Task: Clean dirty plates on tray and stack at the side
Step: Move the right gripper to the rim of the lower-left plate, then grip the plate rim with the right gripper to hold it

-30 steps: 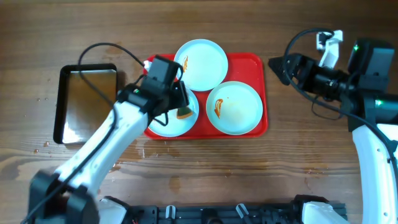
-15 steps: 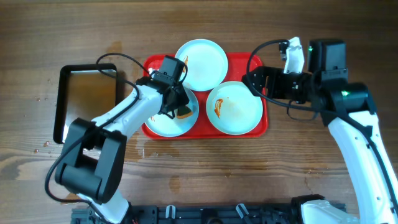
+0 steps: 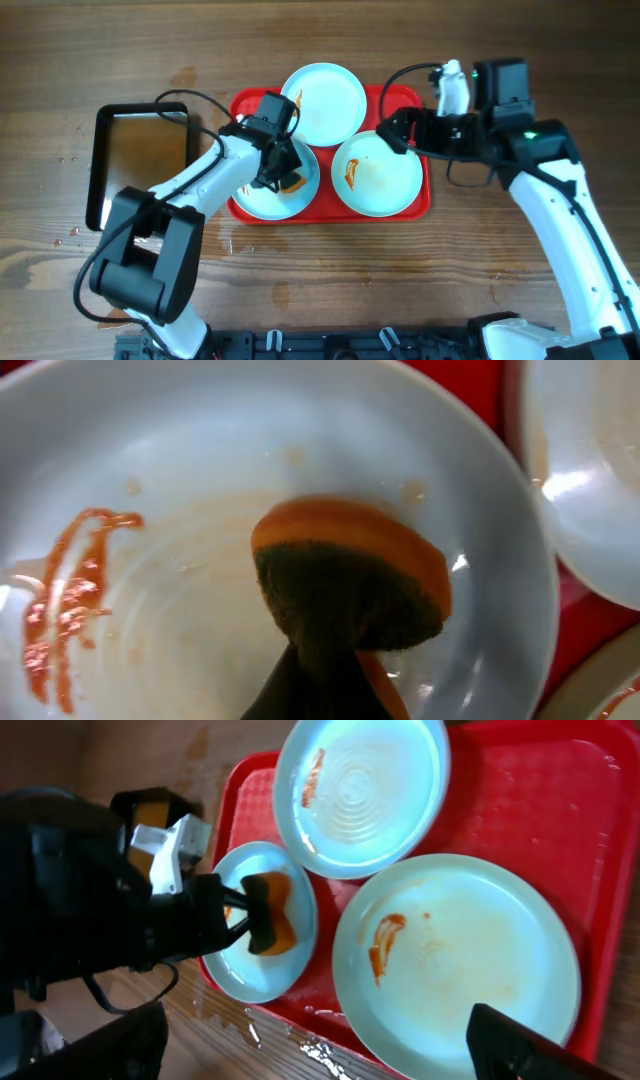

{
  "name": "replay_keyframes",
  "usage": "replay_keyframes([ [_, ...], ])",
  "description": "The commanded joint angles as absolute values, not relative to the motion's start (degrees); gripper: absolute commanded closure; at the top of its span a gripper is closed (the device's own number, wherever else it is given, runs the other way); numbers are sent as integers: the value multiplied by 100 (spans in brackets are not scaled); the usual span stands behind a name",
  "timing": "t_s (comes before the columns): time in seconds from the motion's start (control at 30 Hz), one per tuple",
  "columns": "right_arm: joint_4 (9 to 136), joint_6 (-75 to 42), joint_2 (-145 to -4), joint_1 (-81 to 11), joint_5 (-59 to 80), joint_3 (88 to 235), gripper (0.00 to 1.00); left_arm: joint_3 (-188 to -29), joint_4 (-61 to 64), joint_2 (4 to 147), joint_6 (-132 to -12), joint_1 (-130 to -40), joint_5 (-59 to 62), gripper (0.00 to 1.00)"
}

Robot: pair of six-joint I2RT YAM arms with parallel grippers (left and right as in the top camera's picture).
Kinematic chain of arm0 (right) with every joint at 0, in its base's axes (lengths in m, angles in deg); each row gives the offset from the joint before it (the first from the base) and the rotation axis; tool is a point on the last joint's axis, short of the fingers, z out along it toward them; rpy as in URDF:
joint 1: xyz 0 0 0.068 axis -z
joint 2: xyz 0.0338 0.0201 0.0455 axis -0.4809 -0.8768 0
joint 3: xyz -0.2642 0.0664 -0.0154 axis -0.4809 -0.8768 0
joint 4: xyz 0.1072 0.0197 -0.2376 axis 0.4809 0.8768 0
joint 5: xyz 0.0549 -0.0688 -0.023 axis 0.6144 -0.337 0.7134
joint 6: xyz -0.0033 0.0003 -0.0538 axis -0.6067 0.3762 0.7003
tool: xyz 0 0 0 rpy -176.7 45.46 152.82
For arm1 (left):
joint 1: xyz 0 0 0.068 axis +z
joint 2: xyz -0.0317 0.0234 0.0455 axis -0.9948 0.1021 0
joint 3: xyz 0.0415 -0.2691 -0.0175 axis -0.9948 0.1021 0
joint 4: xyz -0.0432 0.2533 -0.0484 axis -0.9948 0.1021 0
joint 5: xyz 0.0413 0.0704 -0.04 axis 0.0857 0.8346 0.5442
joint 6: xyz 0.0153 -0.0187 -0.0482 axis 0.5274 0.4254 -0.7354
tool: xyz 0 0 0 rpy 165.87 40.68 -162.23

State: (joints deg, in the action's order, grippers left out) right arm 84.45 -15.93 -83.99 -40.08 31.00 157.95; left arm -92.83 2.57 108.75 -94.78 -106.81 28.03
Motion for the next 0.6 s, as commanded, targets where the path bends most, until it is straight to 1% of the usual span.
replay_keyframes([
  [0.0,8144,-1376,-8803,-4482,2882,15908,12,-9316,526,10399,-9489,-10408,2969,96],
  [0.07,8006,-1608,-9037,-4727,2501,15908,14,-9316,585,10021,-9486,-10323,2969,96],
  [0.13,7689,-1781,-9529,-5072,2254,15908,26,-9316,751,9536,-9458,-10222,2974,96],
  [0.17,7516,-1778,-9784,-5232,2252,15908,41,-9313,858,9505,-9336,-10225,2972,96],
  [0.3,7178,-1765,-10346,-5470,2272,15908,57,-9313,989,9564,-9336,-10222,3033,96],
  [0.47,6596,-1610,-10831,-5837,2294,15908,60,-9313,1057,9564,-9316,-10222,3131,96],
  [0.57,6430,-1608,-10978,-6003,2040,15908,60,-9302,1114,9564,-9318,-10222,3140,96],
])
